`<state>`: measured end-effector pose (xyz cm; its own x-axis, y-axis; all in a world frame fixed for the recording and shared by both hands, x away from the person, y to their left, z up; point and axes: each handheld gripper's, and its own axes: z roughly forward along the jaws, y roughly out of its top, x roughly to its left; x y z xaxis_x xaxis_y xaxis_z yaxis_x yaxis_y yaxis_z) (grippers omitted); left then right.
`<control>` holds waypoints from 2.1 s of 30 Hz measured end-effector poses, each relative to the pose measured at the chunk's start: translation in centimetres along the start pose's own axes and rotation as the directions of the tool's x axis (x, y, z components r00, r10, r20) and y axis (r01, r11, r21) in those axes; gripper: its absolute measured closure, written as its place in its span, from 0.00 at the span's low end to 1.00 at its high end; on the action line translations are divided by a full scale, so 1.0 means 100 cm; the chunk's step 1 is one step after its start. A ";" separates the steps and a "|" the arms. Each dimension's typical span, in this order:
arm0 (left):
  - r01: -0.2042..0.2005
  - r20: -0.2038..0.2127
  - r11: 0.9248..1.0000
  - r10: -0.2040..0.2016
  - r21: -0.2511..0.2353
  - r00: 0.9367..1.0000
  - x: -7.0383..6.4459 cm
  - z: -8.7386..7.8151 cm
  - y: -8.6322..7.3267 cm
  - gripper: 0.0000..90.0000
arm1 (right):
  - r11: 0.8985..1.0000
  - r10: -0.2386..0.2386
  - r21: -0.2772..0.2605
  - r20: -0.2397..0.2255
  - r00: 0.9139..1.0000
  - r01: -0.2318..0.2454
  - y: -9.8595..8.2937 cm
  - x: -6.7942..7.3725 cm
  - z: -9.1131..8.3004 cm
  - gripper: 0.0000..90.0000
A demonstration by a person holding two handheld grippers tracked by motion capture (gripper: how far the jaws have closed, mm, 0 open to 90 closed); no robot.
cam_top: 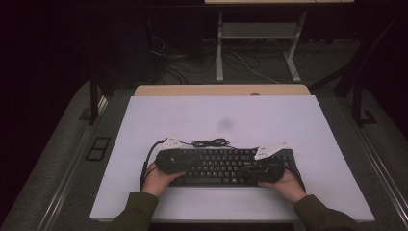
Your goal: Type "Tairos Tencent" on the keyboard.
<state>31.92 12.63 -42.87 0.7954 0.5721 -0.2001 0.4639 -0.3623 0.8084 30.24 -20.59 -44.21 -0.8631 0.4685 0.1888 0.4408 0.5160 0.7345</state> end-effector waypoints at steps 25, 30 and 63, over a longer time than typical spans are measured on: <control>-0.017 -0.023 0.994 0.020 0.110 1.000 -0.003 0.018 0.004 0.99 | 1.000 0.004 -0.003 -0.003 1.000 -0.004 0.000 0.000 0.000 0.99; -0.015 -0.021 0.994 0.017 0.110 1.000 -0.003 0.019 0.003 0.99 | 1.000 0.005 -0.002 -0.002 1.000 -0.005 0.000 0.000 0.000 0.99; -0.038 -0.026 0.999 0.038 0.013 0.999 -0.004 -0.010 -0.002 0.52 | 1.000 0.002 -0.003 0.000 1.000 -0.002 0.000 0.000 0.000 0.99</control>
<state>31.11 13.25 -42.39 0.8020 0.5771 -0.1542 0.4383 -0.3930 0.8084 30.23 -20.60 -44.24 -0.8624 0.4692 0.1901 0.4415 0.5133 0.7360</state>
